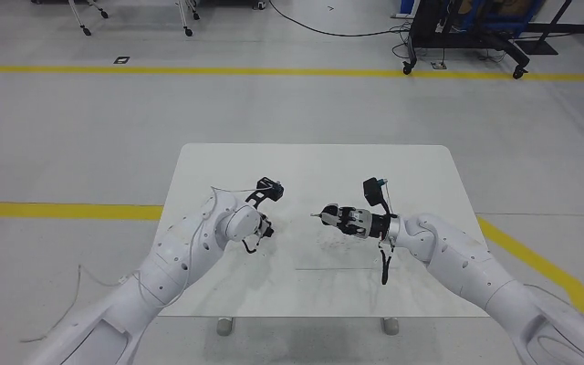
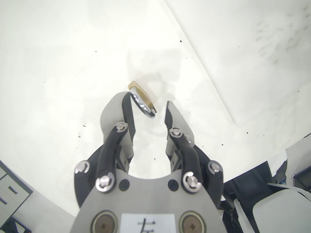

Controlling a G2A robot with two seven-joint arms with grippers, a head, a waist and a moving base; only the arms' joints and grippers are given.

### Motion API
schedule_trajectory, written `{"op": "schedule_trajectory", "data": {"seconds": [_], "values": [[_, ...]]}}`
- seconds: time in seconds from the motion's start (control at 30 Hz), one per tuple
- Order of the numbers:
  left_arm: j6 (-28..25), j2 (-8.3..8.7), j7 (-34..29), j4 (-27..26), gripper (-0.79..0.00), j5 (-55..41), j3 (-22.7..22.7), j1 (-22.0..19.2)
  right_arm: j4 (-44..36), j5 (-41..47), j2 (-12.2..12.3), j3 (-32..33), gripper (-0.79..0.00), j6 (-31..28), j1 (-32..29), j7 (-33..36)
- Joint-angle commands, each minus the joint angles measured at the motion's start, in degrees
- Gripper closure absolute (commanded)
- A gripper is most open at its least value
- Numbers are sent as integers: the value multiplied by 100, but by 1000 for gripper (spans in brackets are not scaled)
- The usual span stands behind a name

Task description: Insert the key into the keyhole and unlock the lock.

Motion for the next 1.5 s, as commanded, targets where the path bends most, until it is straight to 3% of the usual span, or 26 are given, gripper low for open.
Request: {"op": "schedule_trajectory", "data": {"seconds": [0.0,0.63,0.73,0.93,1.47], "values": [[40,-9,-42,-19,0,73,1,8,0,0,0,0,0,0,0,0],[-52,-16,-60,-68,0,307,-268,224,0,0,0,0,0,0,0,0],[-70,-29,-9,-61,-243,295,-303,247,0,0,0,0,0,0,0,0],[-107,-47,25,-60,-305,290,-386,272,0,0,0,0,0,0,0,0],[-229,-164,-13,60,-179,251,-452,140,0,0,0,0,0,0,0,0]]}}
